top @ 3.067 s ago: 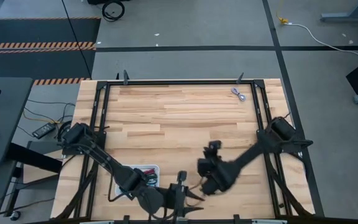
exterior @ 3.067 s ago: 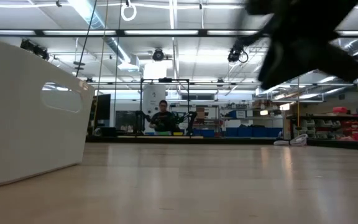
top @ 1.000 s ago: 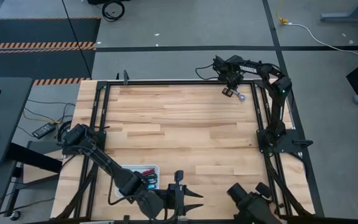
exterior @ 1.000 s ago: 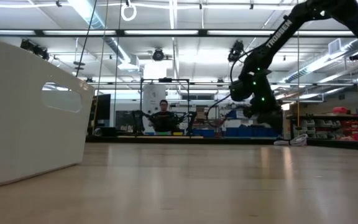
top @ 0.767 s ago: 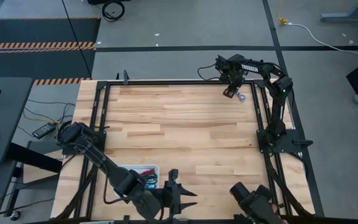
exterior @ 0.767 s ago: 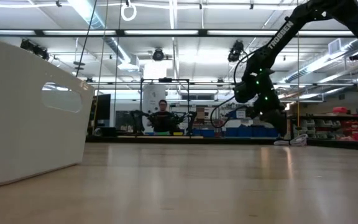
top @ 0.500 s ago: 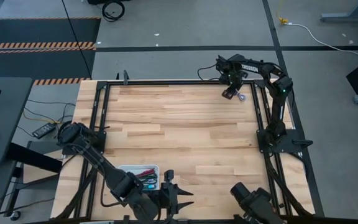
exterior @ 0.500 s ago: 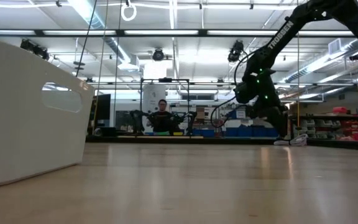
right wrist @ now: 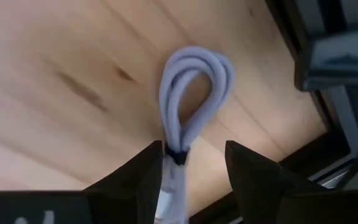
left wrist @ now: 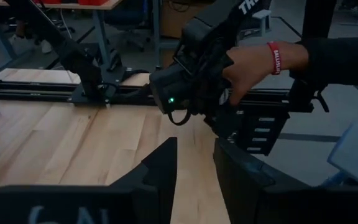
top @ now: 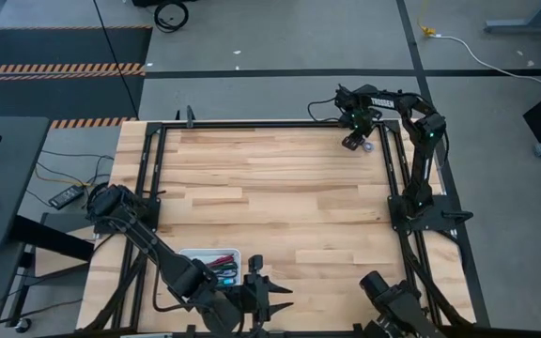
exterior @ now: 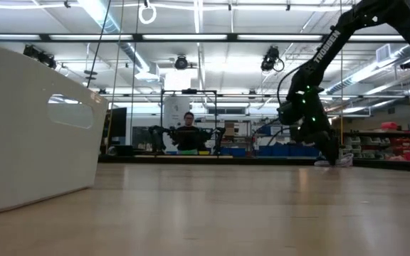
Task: Pick and place USB-C Cables
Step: Put the white charger cable into the white bin
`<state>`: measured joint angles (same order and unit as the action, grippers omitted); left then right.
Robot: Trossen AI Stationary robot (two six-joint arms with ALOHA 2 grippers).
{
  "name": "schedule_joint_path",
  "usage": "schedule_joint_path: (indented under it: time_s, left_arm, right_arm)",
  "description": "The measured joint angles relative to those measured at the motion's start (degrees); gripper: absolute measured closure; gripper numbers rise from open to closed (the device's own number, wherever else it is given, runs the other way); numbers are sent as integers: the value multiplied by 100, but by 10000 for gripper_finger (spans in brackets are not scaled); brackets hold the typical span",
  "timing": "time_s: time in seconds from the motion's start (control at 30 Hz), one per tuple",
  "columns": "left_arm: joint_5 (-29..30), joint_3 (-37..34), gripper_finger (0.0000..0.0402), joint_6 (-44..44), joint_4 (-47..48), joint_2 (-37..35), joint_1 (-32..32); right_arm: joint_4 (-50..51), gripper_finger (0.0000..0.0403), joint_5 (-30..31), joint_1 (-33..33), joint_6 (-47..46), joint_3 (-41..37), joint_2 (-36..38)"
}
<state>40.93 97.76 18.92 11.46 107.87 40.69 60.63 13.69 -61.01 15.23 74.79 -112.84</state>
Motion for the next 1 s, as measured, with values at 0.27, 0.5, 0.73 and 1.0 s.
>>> schedule_joint_path:
  time_s: [0.27, 0.5, 0.73, 1.0]
  left_arm:
    - [65, 0, 287, -4, -3, 0, -33]
    - [64, 0, 287, -8, -2, 0, -39]
    - [112, 0, 287, -64, 98, 0, -39]
    - [607, 0, 287, 229, 822, -145, 40]
  right_arm:
    - [-292, 225, -230, -205, -22, -266, 39]
    - [-283, 310, -70, 104, 140, -285, 22]
    - [-253, 368, 54, 757, 301, -292, 4]
    - [-493, 371, -120, 1839, 585, -261, 318]
